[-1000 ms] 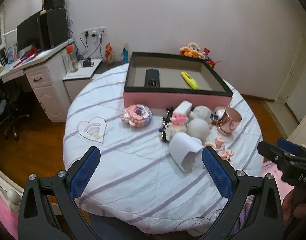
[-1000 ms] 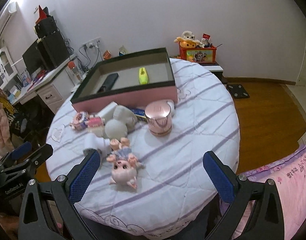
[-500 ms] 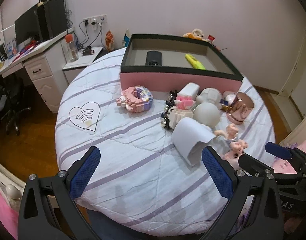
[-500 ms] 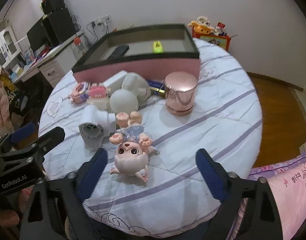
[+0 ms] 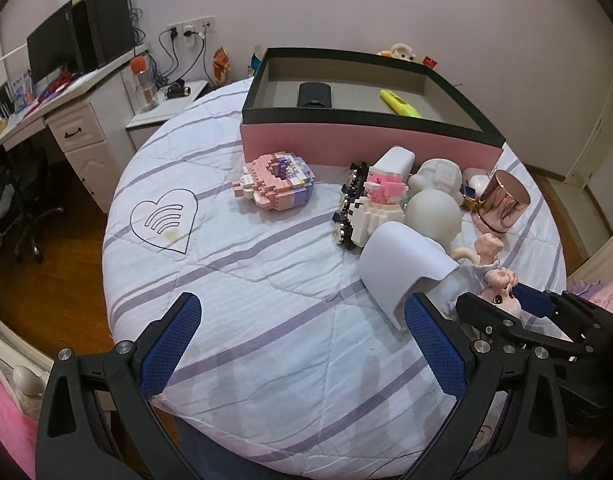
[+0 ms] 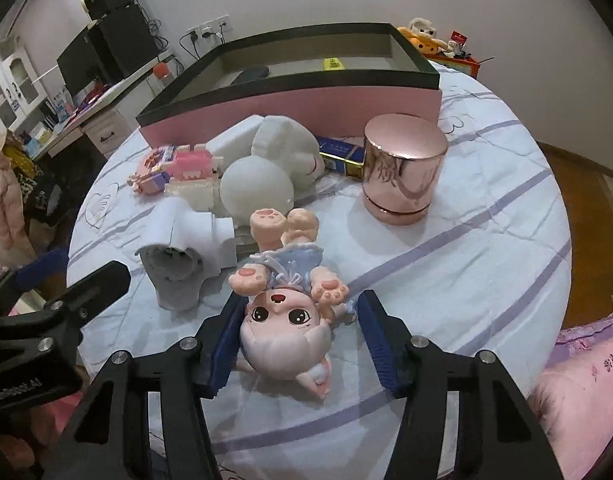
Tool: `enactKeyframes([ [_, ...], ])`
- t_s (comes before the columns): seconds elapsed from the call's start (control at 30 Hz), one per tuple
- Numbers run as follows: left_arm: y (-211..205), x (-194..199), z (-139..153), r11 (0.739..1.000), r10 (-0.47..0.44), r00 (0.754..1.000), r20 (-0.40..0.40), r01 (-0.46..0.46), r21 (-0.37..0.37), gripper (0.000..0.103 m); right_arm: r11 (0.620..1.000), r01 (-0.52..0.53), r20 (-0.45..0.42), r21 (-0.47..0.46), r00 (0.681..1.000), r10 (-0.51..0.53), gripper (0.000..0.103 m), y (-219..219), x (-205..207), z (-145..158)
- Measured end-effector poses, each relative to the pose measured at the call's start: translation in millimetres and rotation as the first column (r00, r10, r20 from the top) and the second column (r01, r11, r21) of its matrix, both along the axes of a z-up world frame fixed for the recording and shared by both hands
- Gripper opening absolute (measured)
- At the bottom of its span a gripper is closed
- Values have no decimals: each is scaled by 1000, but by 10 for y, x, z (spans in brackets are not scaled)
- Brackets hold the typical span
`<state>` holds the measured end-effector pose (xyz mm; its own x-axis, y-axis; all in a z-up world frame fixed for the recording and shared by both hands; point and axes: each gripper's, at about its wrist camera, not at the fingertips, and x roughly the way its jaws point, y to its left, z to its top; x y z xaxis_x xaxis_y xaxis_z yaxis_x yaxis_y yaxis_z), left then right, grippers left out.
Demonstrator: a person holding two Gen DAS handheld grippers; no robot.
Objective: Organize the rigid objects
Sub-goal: 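Grasp the pink doll with the right tool while the left tool grasps the white hair dryer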
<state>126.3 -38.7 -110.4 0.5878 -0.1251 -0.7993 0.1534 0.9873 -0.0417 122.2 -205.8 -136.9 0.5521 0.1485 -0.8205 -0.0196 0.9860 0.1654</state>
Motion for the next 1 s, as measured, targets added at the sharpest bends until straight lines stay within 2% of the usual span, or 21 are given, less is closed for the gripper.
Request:
enactKeyframes([
  [0.57, -400, 134, -83, 994, -78, 996, -44, 74, -77, 103, 998, 42, 19, -45, 999, -41, 55, -251, -72, 81],
  [0.7, -492, 302, -284, 996, -46, 994, -100, 39, -74, 102, 998, 32, 23, -47, 999, -31, 55, -254, -55, 60],
  [0.87, -542, 395, -367, 999, -21, 997, -69, 18, -38, 101, 999, 22, 19, -26, 1000, -22, 55, -280, -30, 49],
  [0.93, -556, 394, -376, 999, -22, 998, -54, 20, -27, 99, 999, 19, 19, -28, 1000, -19, 55, -279, -23, 45],
  [0.97, -549, 382, -371, 999, -24, 999, -43, 23, -28, 94, 999, 19, 19, -30, 1000, -19, 55, -274, -21, 47],
  [1.0, -536, 370, -357, 999, -26, 999, -33, 25, -31, 84, 999, 19, 19, -29, 1000, -18, 55, -278, -16, 46],
])
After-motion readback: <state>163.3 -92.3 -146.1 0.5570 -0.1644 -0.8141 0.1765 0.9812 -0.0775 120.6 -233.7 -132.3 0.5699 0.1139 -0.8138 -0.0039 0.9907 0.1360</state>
